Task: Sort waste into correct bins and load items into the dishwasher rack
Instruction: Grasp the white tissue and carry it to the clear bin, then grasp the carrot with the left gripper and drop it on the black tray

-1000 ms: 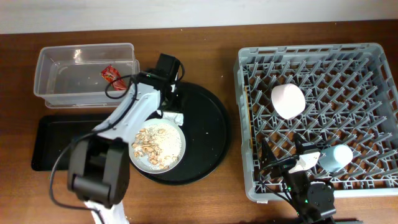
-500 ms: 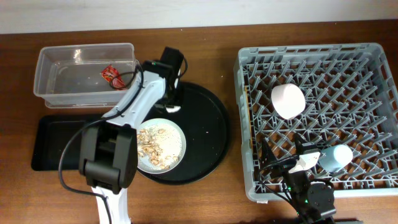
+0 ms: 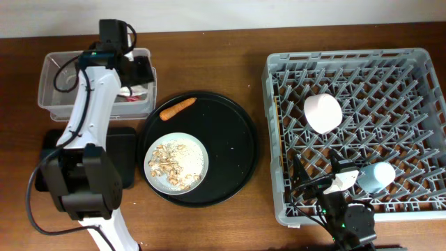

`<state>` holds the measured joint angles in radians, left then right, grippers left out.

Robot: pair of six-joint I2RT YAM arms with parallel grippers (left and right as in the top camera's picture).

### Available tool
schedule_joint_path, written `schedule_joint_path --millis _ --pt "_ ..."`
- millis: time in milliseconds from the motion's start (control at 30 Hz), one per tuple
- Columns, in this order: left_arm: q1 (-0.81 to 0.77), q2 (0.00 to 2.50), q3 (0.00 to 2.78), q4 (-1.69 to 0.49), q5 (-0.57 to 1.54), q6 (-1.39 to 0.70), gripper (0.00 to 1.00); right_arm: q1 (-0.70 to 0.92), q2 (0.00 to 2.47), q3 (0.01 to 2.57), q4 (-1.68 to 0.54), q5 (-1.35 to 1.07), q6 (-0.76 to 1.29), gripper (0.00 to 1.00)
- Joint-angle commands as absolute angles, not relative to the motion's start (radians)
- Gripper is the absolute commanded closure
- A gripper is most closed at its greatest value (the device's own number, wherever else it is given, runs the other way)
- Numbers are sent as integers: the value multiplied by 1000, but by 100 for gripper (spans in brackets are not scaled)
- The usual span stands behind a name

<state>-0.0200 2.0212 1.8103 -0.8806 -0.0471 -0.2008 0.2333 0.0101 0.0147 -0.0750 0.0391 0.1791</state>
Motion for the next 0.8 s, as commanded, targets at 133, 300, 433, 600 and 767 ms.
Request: schedule_joint_path --millis 133,300,433,600,767 --pt "-242 1991 1765 -1019 30 156 40 229 4 6 -77 37 172 2" --pt "-293 2034 1603 -814 -100 208 40 229 4 6 -77 37 172 2" --pt "-247 2078 1584 -738 -155 212 39 229 4 6 -77 37 172 2" --pt "-192 2154 1584 -779 -85 216 40 229 4 6 -77 37 172 2" --pt "-223 2172 1585 -815 -42 219 49 229 4 6 -77 37 172 2"
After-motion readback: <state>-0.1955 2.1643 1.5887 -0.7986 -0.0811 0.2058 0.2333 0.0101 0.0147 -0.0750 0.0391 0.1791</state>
